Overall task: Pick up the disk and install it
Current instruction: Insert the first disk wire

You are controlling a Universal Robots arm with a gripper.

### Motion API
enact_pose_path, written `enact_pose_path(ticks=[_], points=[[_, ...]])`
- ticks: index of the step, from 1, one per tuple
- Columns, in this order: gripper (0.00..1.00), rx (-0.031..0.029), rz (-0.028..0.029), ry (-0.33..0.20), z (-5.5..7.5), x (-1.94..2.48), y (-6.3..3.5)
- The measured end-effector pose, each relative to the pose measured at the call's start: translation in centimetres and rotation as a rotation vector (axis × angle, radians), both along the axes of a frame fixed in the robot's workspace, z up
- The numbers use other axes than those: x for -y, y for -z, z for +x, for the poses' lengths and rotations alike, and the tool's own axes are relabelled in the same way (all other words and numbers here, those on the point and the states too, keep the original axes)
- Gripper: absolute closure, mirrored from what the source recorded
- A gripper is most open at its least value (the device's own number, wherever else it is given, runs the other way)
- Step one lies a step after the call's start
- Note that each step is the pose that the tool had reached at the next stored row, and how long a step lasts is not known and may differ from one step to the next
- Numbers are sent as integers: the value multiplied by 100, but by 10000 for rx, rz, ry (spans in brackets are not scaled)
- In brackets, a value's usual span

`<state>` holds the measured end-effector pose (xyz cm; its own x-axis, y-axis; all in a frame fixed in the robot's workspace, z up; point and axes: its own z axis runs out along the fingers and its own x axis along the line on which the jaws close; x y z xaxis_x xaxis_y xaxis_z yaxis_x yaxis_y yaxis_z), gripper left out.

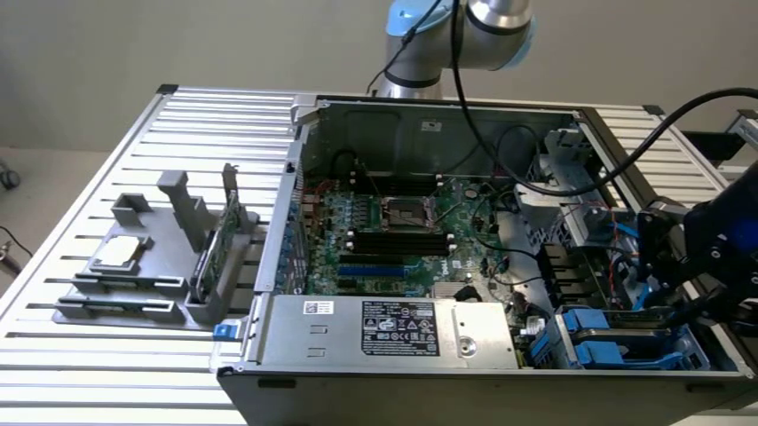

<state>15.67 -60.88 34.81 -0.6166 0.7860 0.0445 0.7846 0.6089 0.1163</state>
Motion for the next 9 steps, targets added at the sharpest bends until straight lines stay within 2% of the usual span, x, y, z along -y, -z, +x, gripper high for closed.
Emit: enact_pose_path(ticks=[6, 8, 9], points=[[69, 0, 45, 879, 0, 0, 2], [69, -1, 93, 1149, 0, 0, 6], [69, -4, 134, 1261, 0, 0, 11]])
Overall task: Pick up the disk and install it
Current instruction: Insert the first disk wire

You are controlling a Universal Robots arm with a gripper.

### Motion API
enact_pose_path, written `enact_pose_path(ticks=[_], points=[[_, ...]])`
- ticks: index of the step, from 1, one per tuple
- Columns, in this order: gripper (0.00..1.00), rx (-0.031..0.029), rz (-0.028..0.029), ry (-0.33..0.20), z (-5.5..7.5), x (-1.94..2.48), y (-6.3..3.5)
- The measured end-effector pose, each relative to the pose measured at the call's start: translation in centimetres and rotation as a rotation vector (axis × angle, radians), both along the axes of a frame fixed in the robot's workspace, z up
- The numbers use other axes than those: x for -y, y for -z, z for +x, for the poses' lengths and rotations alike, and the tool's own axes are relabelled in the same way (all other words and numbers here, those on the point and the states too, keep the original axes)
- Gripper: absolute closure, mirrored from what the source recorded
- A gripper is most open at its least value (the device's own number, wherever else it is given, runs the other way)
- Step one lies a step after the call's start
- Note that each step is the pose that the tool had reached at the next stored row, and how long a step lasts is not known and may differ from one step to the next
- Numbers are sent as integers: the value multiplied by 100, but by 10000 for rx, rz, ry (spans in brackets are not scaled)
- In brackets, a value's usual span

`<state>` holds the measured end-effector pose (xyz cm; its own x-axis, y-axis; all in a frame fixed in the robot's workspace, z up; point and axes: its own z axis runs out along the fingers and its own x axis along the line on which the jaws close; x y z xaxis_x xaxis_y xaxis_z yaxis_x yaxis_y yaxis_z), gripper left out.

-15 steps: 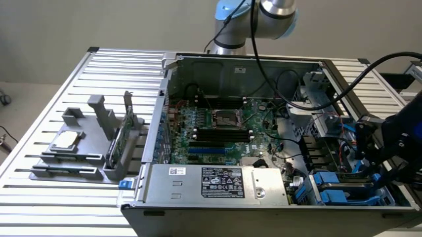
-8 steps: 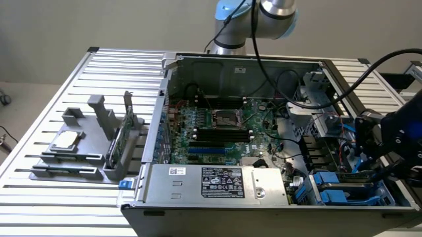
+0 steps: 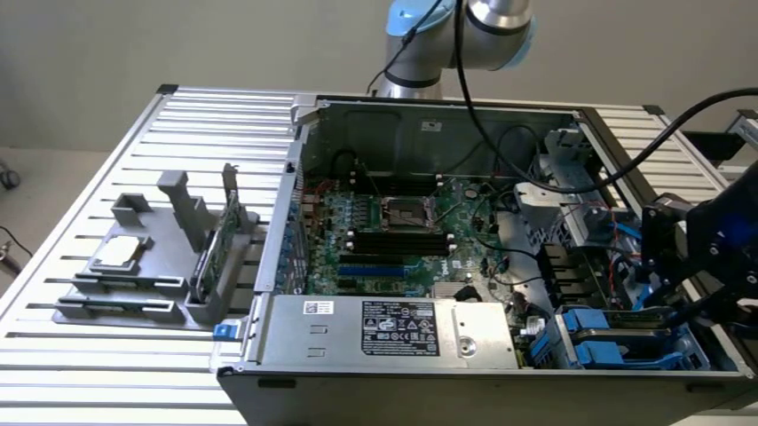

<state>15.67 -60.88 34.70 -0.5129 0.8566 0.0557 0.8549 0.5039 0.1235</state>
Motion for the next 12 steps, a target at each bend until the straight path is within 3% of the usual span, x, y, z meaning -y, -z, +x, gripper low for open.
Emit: enact_pose_path(ticks=[2, 6, 8, 9, 12], points=[[69, 0, 106, 148, 0, 0, 8], [69, -2, 406, 314, 3, 0, 27], [69, -2, 516, 373, 11, 0, 34], [69, -2, 554, 402, 16, 0, 37], [69, -1, 568, 478, 33, 0, 39]])
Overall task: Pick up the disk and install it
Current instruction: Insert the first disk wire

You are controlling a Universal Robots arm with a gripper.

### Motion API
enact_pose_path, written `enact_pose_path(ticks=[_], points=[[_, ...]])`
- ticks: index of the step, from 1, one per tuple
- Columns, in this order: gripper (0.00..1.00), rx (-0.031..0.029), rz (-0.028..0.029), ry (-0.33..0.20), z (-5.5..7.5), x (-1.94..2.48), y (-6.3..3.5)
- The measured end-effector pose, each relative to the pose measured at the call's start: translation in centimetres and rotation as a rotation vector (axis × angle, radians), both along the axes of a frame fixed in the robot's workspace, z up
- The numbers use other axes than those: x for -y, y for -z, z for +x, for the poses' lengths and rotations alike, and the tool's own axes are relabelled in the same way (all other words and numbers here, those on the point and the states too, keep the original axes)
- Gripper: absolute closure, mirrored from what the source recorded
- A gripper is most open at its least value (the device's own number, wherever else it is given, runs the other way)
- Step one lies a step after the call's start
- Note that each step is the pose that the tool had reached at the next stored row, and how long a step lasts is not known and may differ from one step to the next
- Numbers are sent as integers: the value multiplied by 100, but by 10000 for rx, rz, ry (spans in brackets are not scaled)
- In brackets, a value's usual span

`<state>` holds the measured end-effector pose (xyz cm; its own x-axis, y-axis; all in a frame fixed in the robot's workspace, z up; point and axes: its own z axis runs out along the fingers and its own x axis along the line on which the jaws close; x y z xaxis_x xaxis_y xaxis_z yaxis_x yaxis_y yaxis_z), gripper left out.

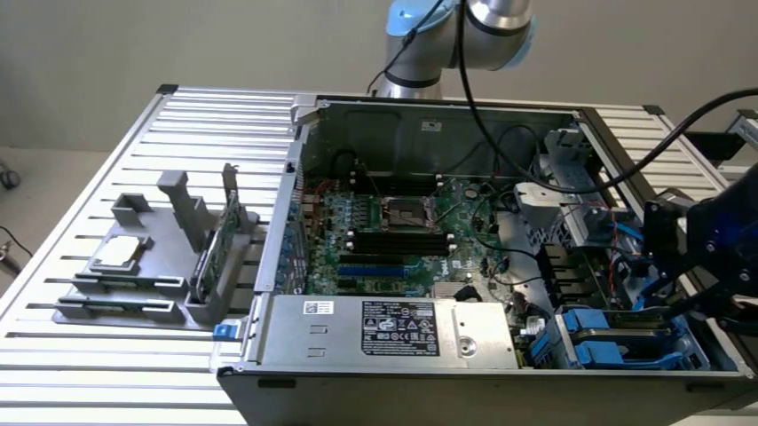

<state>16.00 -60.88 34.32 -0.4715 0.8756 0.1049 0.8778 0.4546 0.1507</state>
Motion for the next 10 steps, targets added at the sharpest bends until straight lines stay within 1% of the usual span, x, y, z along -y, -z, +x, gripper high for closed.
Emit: enact_pose_path(ticks=[2, 5, 6, 10], points=[[69, -1, 4, 35, 15, 2, 4], [69, -4, 38, 59, 28, 7, 15], [69, -5, 62, 63, 30, 8, 20], [69, -19, 231, 66, 48, 11, 38]])
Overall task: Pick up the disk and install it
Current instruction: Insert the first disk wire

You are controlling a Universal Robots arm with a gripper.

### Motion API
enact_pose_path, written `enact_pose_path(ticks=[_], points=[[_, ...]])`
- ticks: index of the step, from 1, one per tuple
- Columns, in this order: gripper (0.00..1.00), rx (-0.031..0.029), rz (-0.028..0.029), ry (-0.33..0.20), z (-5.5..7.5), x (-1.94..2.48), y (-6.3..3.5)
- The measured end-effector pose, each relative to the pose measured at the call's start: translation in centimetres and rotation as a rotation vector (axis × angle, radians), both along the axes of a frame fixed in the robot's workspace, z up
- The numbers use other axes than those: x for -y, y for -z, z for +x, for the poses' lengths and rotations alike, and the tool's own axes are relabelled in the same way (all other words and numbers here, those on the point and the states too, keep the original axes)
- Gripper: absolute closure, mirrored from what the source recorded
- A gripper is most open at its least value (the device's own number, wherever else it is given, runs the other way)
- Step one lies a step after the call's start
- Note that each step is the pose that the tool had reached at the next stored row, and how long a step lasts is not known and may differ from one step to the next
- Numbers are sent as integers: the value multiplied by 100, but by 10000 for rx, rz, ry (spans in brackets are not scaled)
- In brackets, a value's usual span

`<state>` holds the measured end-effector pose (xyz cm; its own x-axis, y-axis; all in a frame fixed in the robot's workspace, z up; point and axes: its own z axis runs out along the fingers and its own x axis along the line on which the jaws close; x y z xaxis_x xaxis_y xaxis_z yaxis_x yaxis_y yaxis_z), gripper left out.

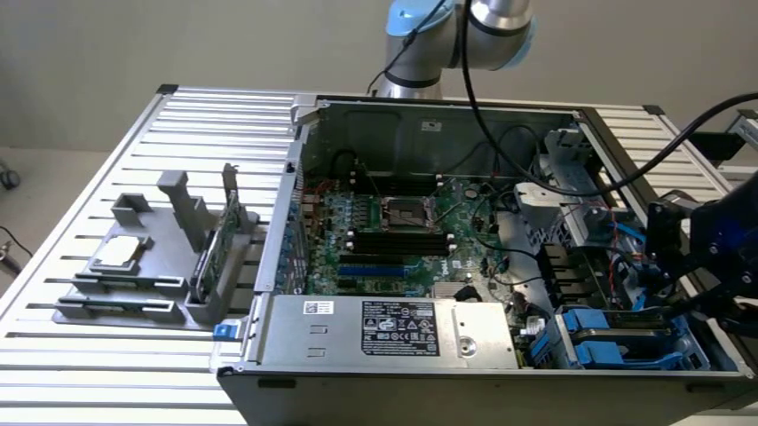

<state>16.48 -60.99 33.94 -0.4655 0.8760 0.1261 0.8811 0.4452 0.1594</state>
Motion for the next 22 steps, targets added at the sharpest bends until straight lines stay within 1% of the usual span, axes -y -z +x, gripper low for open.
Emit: enact_pose_path(ticks=[1, 2, 5, 7, 11, 12, 15, 19, 22], points=[[69, -6, 41, 0, 8, 1, 5], [69, -11, 66, 1, 15, 1, 10], [69, -33, 111, 2, 31, 1, 24], [69, -53, 156, 2, 37, 1, 31], [69, -105, 292, 1, 57, 1, 39], [69, -118, 316, 1, 66, 1, 40], [69, -156, 360, 2, 83, 1, 43], [69, -264, 466, 3, 83, 1, 45], [69, -344, 519, 5, 84, 1, 45]])
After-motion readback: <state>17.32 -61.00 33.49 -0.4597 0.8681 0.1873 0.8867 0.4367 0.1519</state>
